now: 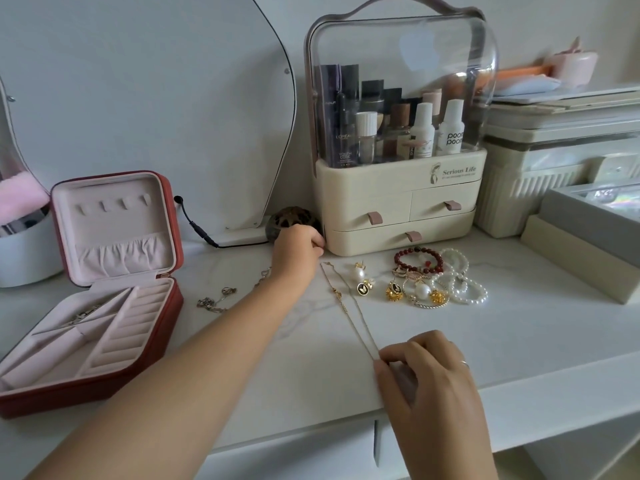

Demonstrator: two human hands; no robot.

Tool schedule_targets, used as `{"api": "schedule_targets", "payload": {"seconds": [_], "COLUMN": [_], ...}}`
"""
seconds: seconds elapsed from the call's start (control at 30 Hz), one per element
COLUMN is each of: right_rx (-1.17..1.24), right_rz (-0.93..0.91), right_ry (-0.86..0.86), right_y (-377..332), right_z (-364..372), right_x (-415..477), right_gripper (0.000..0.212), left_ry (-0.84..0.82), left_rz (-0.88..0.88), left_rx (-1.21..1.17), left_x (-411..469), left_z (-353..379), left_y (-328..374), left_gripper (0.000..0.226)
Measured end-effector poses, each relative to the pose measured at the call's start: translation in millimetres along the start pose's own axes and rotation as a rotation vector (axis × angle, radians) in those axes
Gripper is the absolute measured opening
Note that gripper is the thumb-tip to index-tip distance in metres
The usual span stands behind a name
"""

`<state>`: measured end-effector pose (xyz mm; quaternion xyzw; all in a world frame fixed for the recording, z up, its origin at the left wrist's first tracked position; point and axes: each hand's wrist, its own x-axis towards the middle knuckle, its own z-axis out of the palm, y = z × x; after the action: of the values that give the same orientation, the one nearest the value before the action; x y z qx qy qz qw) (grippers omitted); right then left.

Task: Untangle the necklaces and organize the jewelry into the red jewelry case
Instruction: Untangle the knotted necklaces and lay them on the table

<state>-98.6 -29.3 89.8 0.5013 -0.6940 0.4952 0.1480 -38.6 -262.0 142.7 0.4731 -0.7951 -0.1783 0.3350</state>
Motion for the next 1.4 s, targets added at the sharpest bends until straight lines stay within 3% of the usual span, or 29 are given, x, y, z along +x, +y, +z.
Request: {"api": "schedule_targets", "payload": {"seconds": [0.23, 0.4, 0.57, 0.7, 0.77, 0.97, 1.13, 1.3, 1.4], "right_rx": [0.007, 0.119, 0.173, 0.111, 0.063, -0.169, -0.246, -0.299, -0.257], "right_rz": [0.057, 0.15, 0.004, -0.157, -0.236, -0.466, -0.455, -0.428, -0.377], "right_ry": [-0.065, -0.252, -0.36, -0.577, -0.672, -0.91, -0.878, -0.878, -0.814], "right_y": [-4, -5, -21, -33, -37, -46, -49, -48, -46], "right_z": [-4, -21, -21, 19, 44, 100, 112, 102, 80], "right_x": [2, 20, 80, 130, 143, 151, 150, 144, 139], "right_gripper": [0.007, 0.009, 0.004, 0.011, 0.014, 0.024, 0.018, 0.019, 0.014], "left_ry": [0.029, -0.003, -0.16, -0.27, -0.241, -0.084, -0.061, -0.095, -0.061], "left_rz": [-0.002, -0.063, -0.148, -0.193, -0.209, -0.233, -0.252, -0.237, -0.206], "left_rx": [-0.039, -0.044, 0.086, 0.207, 0.217, 0.196, 0.231, 0.261, 0.075], "left_x": [-2, 1, -6, -13, -12, -12, -7, -6, -6], "left_z": [-4, -55, -96, -83, -71, -55, -49, -44, -50], "left_y": [0, -6, -27, -38, -43, -42, -45, -52, -51], "left_gripper": [0.008, 0.004, 0.002, 0.021, 0.027, 0.009, 0.022, 0.02, 0.03]}}
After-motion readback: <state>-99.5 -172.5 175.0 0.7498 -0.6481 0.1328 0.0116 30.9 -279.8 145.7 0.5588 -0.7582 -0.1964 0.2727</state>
